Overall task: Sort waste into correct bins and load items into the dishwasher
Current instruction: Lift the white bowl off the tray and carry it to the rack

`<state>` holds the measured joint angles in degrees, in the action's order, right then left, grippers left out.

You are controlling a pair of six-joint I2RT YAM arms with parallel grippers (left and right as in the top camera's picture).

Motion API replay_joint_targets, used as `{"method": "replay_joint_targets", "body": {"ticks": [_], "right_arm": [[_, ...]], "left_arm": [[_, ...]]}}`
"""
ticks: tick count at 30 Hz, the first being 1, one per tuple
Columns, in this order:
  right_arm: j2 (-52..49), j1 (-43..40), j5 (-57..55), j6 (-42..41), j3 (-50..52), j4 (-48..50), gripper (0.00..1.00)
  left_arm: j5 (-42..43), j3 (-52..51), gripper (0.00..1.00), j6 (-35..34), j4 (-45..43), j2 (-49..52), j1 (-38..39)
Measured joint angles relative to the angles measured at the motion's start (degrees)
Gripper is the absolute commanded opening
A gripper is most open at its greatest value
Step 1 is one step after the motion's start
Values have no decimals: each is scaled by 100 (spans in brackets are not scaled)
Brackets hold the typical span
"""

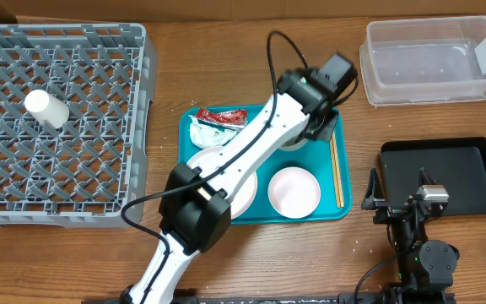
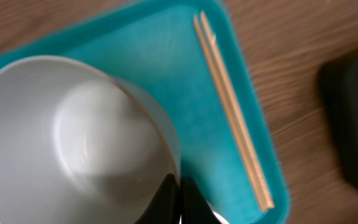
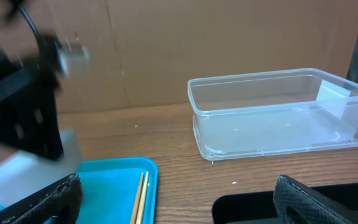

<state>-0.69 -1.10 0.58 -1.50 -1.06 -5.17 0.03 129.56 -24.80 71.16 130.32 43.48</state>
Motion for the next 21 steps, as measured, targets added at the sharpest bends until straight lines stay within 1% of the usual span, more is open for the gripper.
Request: {"method": "replay_joint_targets", "body": {"ticks": [3,6,9,12,14,18,21], "right_arm": [[0,0,2,-2,0,2,100],[0,0,2,2,0,-2,100],[0,0,4,0,0,-2,99],[0,0,4,2,0,0,100],[0,0,4,2,0,0,100],[0,0,4,0,0,2,99],[0,0,2,0,0,-2,100]], "left_arm": [[42,922,4,-236,621,0,-153],[151,1847,4,-385,1261,0,-533],[221,2673,4,-450,1853,0,-1139],[341,3215,4,-487,2446,-2,-1843],[721,3392,4,-339,2531,-22,-2380],[1943,3434,4,13,2535,-44,-3528],[2789,3410,4,332,2538,-83,-4133]]}}
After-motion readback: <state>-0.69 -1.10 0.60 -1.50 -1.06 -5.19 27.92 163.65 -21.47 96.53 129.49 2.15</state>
